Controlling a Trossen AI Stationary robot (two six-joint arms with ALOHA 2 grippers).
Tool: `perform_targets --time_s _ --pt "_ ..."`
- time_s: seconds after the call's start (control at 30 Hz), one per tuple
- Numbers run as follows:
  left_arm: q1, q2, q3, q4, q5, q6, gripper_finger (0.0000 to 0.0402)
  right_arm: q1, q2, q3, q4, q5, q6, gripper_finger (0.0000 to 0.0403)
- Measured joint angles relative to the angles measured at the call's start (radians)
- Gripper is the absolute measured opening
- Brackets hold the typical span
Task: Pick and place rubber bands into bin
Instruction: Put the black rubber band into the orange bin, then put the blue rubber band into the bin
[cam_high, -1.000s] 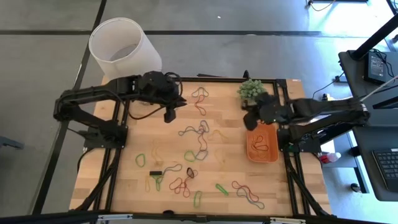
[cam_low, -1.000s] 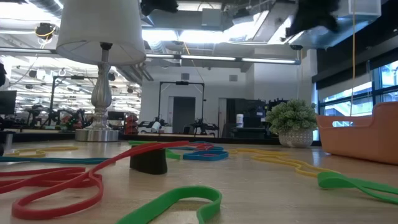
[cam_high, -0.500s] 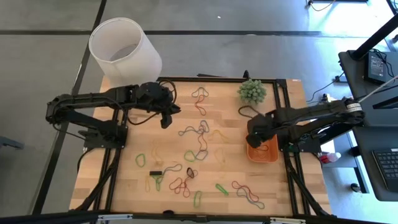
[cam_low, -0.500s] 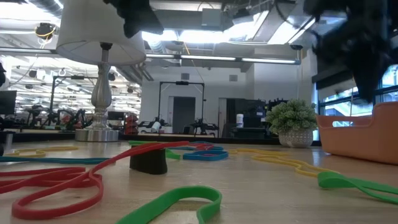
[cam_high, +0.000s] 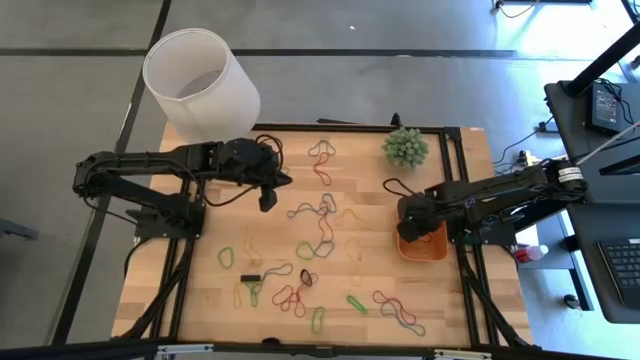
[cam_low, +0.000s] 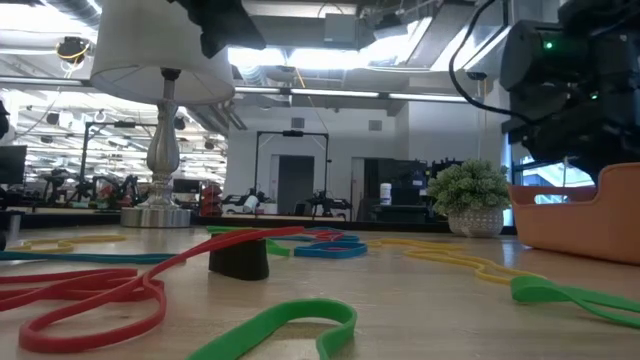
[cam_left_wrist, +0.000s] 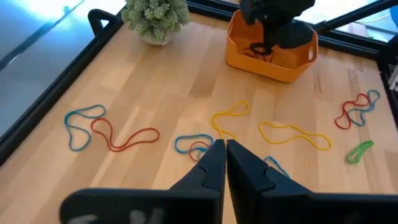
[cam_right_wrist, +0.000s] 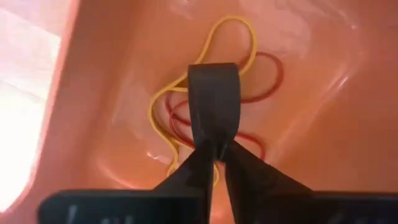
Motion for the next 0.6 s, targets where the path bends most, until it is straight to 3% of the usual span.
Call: perform_targets --time_s 0.4,0.6 --pt "0.001 0.002 0.0 -0.001 -0.002 -0.023 0.0012 0.0 0.0 0.054 -0.067 0.007 -0.051 0.0156" --pt "0.0 0.003 0.0 -0.002 -0.046 -0.023 0.0036 0.0 -0.022 0.151 -0.118 0.032 -0.114 0.0171"
